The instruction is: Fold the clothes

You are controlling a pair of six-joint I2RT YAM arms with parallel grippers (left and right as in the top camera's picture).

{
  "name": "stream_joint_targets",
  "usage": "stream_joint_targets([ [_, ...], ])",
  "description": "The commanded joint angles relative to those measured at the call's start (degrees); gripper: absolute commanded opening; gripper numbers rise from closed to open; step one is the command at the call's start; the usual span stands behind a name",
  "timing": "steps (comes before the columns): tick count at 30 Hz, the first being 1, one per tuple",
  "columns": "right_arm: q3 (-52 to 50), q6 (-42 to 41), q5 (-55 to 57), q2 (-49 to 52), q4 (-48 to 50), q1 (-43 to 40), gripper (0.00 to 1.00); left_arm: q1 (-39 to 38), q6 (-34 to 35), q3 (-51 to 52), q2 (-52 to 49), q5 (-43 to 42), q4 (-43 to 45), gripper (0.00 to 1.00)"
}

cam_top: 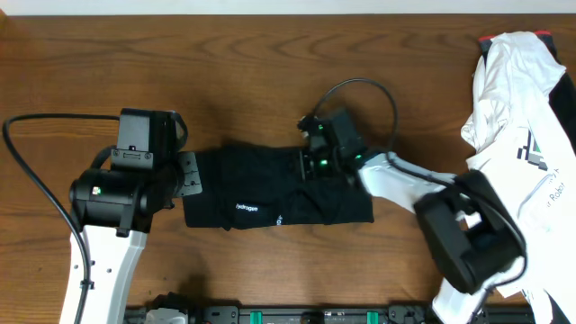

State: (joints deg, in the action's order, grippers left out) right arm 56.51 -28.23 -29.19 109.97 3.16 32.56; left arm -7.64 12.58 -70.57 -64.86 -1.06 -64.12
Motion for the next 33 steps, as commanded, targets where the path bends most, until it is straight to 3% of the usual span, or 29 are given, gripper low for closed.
stream_joint_targets([
  [1,0.28,-3.52,-2.16,1.49,3.54,1.6,0.01,0.22,-0.5,-0.98,0.13,0.59,-0.46,0.24],
  [4,0.44,-0.46,-7.69,-0.26,5.84,0.2,0.02,0.17,-1.07,-0.98,0.13,-1.81,-1.22,0.25],
  [9,0.44,2.21,-16.26,-7.58,3.19,-6.54,0.06,0.04,-5.79,-0.98,-0.11,-13.16,-0.96,0.3],
  [13,0.44,2.14,-17.31,-15.28,-8.63,-14.53,0.08,-3.13,-9.29,-0.96,-1.44,-19.32,-0.98,0.31],
  [17,0.44,2.62,-12.94,-20.13,-23.56,-21.64,0.18,-9.86,-10.34,-0.96,-5.35,-21.64,-0.9,0.35],
  [20,0.44,5.46,-8.96,-21.66,-33.4,-25.86,0.26,-15.45,-5.9,-0.92,-9.79,-21.88,0.85,0.36],
  [25,0.44,11.74,-4.46,-21.57,-46.56,-28.02,0.28,-21.64,5.03,-0.92,-18.91,-21.88,7.65,0.37],
  [28,0.42,16.15,-3.15,-21.57,-50.64,-27.21,0.23,-23.54,10.23,-0.92,-24.46,-21.9,11.19,0.37],
  [33,0.37,16.06,2.29,-21.57,-53.13,-25.99,0.1,-24.44,14.47,-0.92,-32.87,-21.88,16.76,0.35],
])
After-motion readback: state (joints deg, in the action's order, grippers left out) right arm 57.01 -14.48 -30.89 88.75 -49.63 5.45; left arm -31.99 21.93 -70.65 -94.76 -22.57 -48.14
